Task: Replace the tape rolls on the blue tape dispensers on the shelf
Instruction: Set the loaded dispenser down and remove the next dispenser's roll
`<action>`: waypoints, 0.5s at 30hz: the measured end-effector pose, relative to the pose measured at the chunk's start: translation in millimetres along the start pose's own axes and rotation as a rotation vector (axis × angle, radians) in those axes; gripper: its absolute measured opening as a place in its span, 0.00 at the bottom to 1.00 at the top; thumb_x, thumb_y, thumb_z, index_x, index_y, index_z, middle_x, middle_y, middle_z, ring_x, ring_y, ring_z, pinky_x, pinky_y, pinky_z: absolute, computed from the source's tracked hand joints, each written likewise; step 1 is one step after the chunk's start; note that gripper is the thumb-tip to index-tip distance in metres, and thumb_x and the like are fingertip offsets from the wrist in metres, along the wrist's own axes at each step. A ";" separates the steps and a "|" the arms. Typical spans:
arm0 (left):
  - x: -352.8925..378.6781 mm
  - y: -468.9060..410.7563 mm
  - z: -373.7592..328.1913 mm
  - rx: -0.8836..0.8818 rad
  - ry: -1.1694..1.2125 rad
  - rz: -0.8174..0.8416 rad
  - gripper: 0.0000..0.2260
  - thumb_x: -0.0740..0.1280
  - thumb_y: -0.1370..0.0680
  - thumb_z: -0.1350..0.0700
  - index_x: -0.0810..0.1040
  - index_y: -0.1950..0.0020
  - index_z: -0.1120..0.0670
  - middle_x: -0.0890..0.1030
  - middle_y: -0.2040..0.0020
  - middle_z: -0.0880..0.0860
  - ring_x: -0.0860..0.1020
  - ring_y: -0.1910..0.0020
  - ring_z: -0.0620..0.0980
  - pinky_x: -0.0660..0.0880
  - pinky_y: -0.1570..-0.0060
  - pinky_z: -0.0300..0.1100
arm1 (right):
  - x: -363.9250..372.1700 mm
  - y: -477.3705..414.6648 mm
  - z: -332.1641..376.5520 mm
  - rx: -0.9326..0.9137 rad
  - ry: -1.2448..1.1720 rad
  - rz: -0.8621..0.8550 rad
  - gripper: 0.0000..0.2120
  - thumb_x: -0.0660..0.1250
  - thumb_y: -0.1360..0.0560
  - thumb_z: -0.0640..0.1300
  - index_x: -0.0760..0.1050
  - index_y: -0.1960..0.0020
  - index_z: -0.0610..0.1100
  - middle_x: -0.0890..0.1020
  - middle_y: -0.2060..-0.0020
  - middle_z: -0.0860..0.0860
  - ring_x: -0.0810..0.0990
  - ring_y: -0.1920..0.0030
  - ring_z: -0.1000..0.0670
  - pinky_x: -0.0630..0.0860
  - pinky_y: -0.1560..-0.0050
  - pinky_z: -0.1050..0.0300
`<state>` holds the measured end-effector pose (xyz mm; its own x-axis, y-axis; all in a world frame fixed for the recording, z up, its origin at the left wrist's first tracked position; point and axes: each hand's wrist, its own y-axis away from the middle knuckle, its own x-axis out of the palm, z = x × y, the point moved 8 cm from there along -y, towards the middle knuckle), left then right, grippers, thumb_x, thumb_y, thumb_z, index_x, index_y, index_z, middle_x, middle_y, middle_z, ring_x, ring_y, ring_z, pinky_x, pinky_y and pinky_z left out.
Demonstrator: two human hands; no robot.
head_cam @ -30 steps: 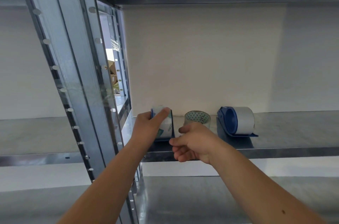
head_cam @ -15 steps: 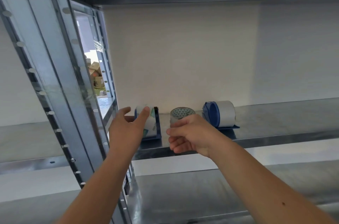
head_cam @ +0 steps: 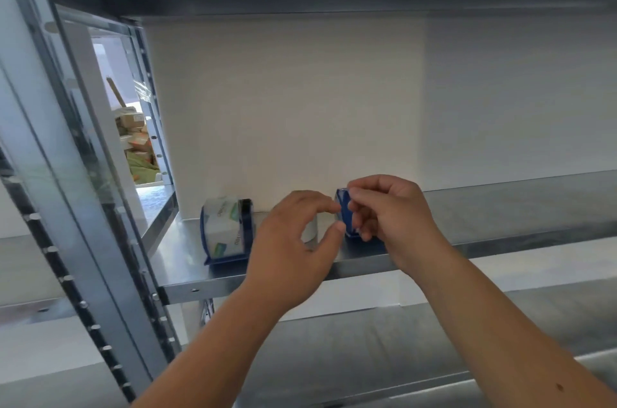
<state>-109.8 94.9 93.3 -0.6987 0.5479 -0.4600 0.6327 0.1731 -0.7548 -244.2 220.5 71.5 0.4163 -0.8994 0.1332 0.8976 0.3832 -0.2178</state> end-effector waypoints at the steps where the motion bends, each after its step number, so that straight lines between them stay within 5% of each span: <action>1: 10.9 -1.8 0.5 -0.024 0.021 0.035 0.07 0.70 0.22 0.49 0.82 0.45 0.44 0.79 0.46 0.36 0.78 0.44 0.37 0.74 0.45 0.29 | -9.2 -0.1 2.3 -0.020 0.022 -0.029 0.06 0.73 0.24 0.37 0.86 0.56 0.45 0.85 0.68 0.45 0.79 0.72 0.47 0.74 0.75 0.58; 8: 63.9 -17.3 42.6 -0.506 0.198 0.017 0.13 0.73 0.24 0.48 0.77 0.40 0.41 0.80 0.47 0.36 0.80 0.51 0.33 0.75 0.56 0.28 | -67.7 -15.4 3.3 -0.178 0.316 -0.233 0.07 0.73 0.24 0.42 0.84 0.58 0.54 0.85 0.65 0.60 0.82 0.63 0.57 0.76 0.64 0.61; 12: 86.8 -22.9 58.8 -0.693 0.237 -0.019 0.20 0.75 0.24 0.47 0.77 0.34 0.50 0.82 0.43 0.46 0.81 0.46 0.44 0.77 0.50 0.38 | -72.1 -32.8 -19.8 -0.066 0.458 -0.106 0.10 0.74 0.24 0.49 0.80 0.44 0.54 0.82 0.50 0.59 0.81 0.50 0.55 0.75 0.54 0.60; 15: 102.8 -25.4 61.9 -0.749 0.282 -0.021 0.13 0.73 0.23 0.46 0.84 0.45 0.54 0.84 0.55 0.47 0.82 0.54 0.48 0.79 0.56 0.41 | -67.5 -40.1 -37.2 -0.030 0.499 0.009 0.19 0.74 0.23 0.51 0.73 0.35 0.57 0.78 0.47 0.61 0.79 0.46 0.58 0.75 0.53 0.63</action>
<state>-218.4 96.2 36.2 -0.6659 0.7070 -0.2383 0.7460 0.6347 -0.2018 -313.7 258.1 35.3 0.2975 -0.8900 -0.3456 0.8868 0.3917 -0.2453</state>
